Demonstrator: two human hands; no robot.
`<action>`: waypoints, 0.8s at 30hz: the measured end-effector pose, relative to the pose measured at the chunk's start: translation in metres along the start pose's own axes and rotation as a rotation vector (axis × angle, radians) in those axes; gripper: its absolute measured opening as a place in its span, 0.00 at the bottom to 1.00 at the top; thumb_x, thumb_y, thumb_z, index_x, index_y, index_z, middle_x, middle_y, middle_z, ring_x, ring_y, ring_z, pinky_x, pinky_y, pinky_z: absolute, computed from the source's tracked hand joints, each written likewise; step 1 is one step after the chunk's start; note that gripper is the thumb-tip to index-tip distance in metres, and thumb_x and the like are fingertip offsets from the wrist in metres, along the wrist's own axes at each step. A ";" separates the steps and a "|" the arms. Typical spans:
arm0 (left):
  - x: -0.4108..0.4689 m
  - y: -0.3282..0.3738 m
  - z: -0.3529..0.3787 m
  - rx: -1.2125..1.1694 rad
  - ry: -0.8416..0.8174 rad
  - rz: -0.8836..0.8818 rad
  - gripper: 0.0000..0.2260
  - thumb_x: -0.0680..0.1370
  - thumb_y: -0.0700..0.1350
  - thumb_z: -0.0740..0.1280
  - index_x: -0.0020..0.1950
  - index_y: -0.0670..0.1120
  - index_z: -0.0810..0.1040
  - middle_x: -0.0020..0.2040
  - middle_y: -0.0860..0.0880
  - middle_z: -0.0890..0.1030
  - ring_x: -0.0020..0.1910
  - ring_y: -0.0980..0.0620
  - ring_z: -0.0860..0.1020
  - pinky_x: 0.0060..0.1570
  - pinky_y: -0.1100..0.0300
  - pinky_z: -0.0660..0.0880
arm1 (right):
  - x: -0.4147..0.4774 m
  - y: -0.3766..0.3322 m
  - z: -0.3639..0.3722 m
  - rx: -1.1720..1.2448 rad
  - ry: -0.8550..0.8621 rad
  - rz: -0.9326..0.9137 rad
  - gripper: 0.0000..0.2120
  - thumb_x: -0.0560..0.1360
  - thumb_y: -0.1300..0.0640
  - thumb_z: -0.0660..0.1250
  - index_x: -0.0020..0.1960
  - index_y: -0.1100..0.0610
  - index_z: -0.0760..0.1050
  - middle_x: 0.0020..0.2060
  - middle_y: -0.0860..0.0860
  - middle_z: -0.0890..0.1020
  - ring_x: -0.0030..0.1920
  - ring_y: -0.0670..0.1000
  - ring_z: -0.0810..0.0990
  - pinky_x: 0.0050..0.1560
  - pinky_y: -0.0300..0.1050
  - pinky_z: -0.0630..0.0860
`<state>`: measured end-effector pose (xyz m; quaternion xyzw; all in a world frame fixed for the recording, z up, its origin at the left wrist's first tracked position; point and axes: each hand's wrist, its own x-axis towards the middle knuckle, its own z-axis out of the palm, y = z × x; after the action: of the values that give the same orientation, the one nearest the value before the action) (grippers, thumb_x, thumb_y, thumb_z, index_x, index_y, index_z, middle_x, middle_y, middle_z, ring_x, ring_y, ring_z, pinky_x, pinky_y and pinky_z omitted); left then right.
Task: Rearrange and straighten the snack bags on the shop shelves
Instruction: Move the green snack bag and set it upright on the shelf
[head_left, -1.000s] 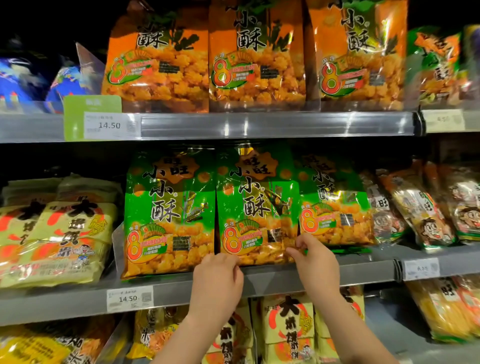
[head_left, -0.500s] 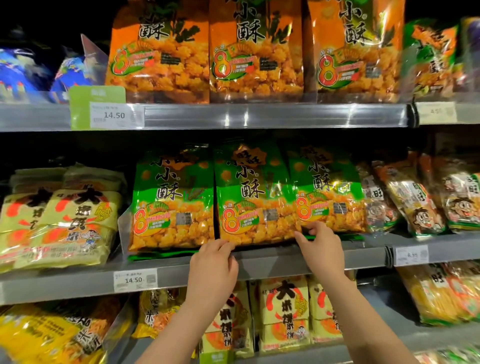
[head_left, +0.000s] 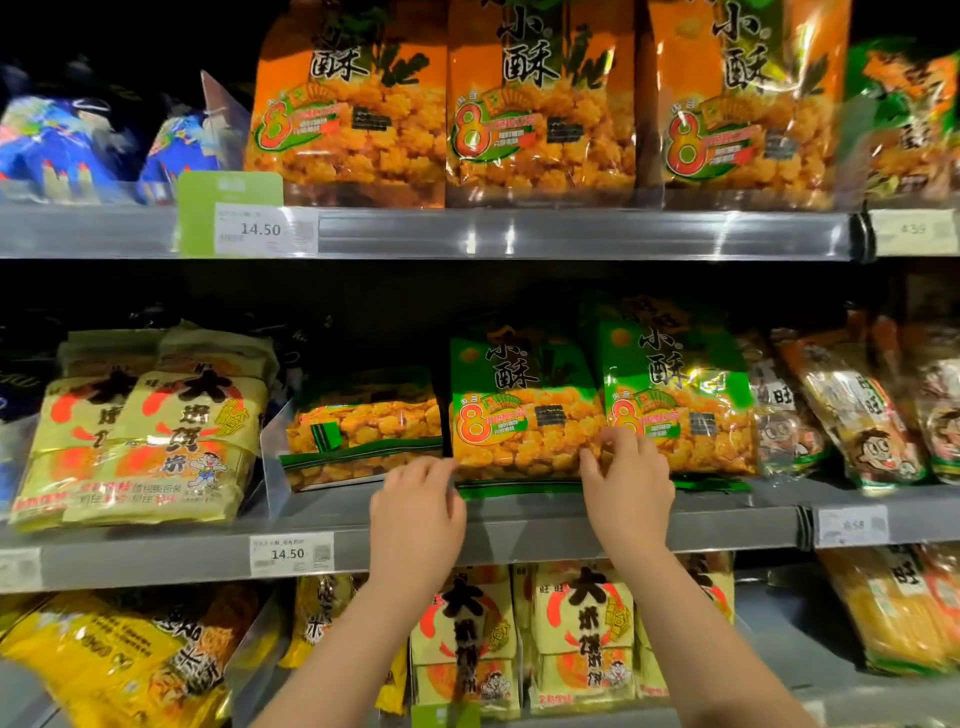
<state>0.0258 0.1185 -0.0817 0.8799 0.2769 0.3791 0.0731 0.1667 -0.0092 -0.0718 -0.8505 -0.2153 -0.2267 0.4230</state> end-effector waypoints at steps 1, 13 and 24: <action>0.006 -0.005 -0.003 0.006 0.050 -0.014 0.17 0.77 0.45 0.60 0.66 0.49 0.71 0.65 0.50 0.74 0.64 0.49 0.69 0.62 0.54 0.67 | 0.001 -0.003 0.001 -0.010 0.009 -0.015 0.14 0.77 0.50 0.61 0.60 0.54 0.72 0.57 0.54 0.75 0.58 0.56 0.71 0.56 0.52 0.68; 0.063 -0.081 -0.023 0.314 -0.001 -0.145 0.25 0.78 0.51 0.61 0.73 0.46 0.61 0.74 0.44 0.62 0.74 0.45 0.58 0.70 0.41 0.54 | -0.007 -0.083 0.036 0.157 -0.214 -0.290 0.12 0.80 0.53 0.57 0.58 0.52 0.75 0.53 0.48 0.79 0.47 0.47 0.78 0.47 0.42 0.76; 0.054 -0.097 -0.040 0.331 0.012 0.020 0.12 0.76 0.41 0.59 0.59 0.50 0.72 0.56 0.51 0.79 0.56 0.48 0.75 0.56 0.54 0.70 | 0.009 -0.174 0.088 -0.065 -0.404 -0.074 0.14 0.79 0.61 0.56 0.64 0.63 0.65 0.57 0.59 0.77 0.54 0.58 0.78 0.41 0.46 0.72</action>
<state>-0.0143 0.2255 -0.0521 0.8803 0.3272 0.3344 -0.0785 0.0948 0.1602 -0.0062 -0.8834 -0.3194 -0.0736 0.3350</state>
